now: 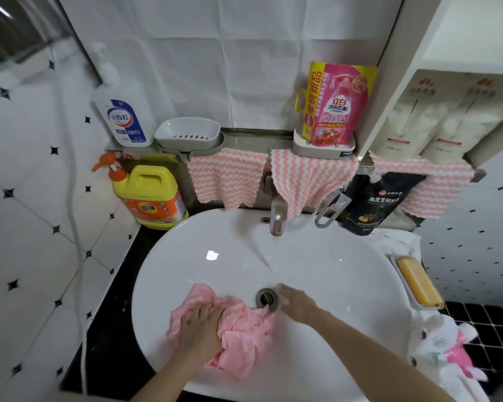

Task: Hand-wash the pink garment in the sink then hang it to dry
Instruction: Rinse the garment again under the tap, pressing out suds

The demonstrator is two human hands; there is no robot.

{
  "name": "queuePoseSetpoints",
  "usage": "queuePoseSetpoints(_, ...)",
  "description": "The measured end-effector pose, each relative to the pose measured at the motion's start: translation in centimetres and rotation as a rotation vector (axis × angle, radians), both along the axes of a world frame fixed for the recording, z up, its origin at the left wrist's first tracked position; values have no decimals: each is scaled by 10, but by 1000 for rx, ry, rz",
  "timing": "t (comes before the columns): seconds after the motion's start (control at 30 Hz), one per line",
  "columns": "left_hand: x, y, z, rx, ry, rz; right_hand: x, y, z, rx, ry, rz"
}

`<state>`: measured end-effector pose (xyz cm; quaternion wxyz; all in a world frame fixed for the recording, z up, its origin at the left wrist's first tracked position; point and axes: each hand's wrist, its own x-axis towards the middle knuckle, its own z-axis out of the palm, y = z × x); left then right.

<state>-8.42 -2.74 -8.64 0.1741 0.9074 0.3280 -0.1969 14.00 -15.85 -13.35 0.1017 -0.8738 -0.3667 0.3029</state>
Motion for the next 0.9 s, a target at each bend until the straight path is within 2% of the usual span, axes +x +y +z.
queuePoseSetpoints(0.03, 0, 0, 1, -1, 5, 3, -12, 0, -18, 22, -45, 83)
queuePoseSetpoints(0.13, 1, 0, 2, -20, 40, 0, -42, 1, -20, -230, 7, 158)
queuePoseSetpoints(0.73, 5, 1, 3, -36, 82, 19, -55, -3, -30, -283, -119, 318)
queuePoseSetpoints(0.9, 8, 0, 7, -43, 93, 18, -55, 1, -21, -251, -68, 283)
